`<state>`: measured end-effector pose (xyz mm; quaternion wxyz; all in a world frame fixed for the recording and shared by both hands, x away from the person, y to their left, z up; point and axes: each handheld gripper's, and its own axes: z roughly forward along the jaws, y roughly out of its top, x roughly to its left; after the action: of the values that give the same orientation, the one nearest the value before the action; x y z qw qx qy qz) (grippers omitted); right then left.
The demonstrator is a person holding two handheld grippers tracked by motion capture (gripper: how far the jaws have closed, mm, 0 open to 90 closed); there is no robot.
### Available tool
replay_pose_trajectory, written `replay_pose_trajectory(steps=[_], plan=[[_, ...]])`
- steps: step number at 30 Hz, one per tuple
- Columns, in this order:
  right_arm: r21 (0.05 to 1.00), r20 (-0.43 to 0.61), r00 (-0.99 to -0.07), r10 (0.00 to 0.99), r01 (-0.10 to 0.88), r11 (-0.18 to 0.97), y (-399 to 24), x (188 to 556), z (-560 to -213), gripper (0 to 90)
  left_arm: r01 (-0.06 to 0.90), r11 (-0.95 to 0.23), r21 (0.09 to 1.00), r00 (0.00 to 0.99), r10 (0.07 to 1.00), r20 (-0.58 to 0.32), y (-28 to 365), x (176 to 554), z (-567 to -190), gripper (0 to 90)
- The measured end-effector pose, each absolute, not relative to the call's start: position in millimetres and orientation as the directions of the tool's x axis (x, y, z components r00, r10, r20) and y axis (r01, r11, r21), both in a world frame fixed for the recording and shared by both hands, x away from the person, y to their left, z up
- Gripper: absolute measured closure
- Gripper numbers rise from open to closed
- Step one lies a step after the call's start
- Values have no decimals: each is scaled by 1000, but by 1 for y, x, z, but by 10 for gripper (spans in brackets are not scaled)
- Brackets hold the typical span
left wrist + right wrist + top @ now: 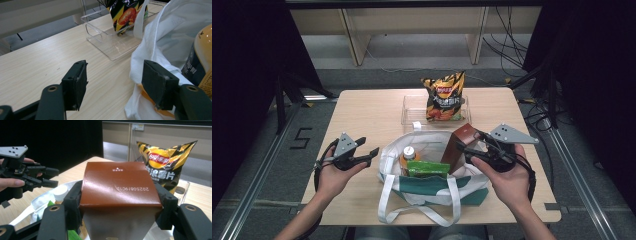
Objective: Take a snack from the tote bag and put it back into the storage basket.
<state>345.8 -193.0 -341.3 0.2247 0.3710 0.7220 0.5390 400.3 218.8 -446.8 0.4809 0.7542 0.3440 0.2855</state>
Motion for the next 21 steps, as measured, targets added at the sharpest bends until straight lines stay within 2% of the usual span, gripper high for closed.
replay_pose_trajectory(steps=[3, 5, 9, 11, 21], plan=[[950, 52, -622, 782, 272, 154, -195, 347, -337, 387, 246, -299, 922, 600, 794, 98, 219, 401, -447, 367], [945, 79, -625, 777, 294, 140, -195, 346, -334, 387, 249, -302, 920, 599, 795, 99, 219, 401, -447, 366], [955, 50, -621, 782, 260, 145, -198, 347, -326, 388, 244, -293, 924, 601, 794, 93, 220, 401, -447, 367], [952, 78, -616, 784, 279, 125, -198, 345, -321, 388, 247, -296, 923, 598, 796, 95, 220, 400, -446, 366], [967, 63, -611, 789, 233, 104, -206, 345, -306, 388, 249, -298, 922, 598, 796, 95, 219, 401, -447, 366]])
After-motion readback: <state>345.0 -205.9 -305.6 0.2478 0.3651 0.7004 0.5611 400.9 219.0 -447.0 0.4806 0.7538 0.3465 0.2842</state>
